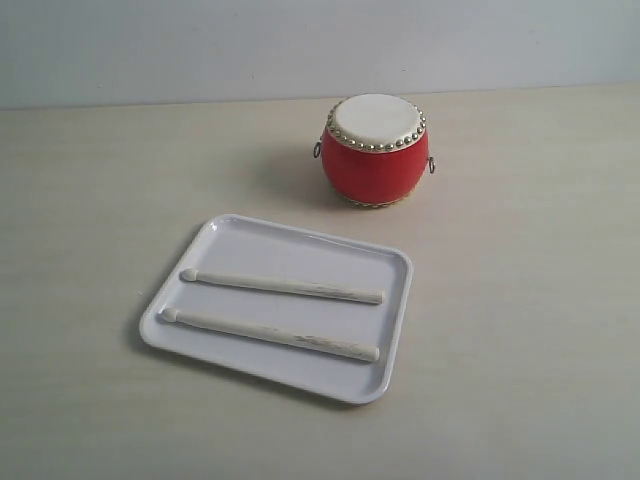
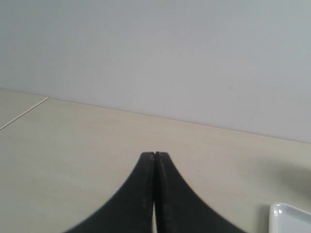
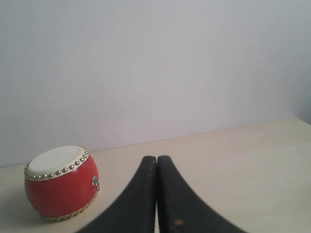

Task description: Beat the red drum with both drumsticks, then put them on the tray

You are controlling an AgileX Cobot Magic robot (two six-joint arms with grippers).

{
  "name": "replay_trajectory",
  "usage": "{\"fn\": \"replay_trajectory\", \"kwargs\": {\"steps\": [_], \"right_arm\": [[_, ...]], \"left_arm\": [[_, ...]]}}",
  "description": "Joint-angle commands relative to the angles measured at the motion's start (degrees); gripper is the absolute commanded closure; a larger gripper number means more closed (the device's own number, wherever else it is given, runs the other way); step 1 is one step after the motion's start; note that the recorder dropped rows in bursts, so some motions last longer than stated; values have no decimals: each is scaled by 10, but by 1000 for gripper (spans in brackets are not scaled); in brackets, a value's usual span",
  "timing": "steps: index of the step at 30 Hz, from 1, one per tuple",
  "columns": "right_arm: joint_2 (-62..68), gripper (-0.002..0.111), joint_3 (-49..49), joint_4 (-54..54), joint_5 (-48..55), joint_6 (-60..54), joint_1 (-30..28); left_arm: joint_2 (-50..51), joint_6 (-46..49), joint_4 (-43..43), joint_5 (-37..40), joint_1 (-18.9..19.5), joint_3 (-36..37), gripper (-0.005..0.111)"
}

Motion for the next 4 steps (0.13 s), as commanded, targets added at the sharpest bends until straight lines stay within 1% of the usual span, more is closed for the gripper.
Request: {"fn": "replay_trajectory", "kwargs": {"steps": [1,4], "right_arm": [[-4,108,3,-3,1,-1,-4],[-4,108,3,-3,1,-1,-4]], "left_arm": [[-4,0,0,-2,0,2,107],[-4,0,0,-2,0,2,107]]}}
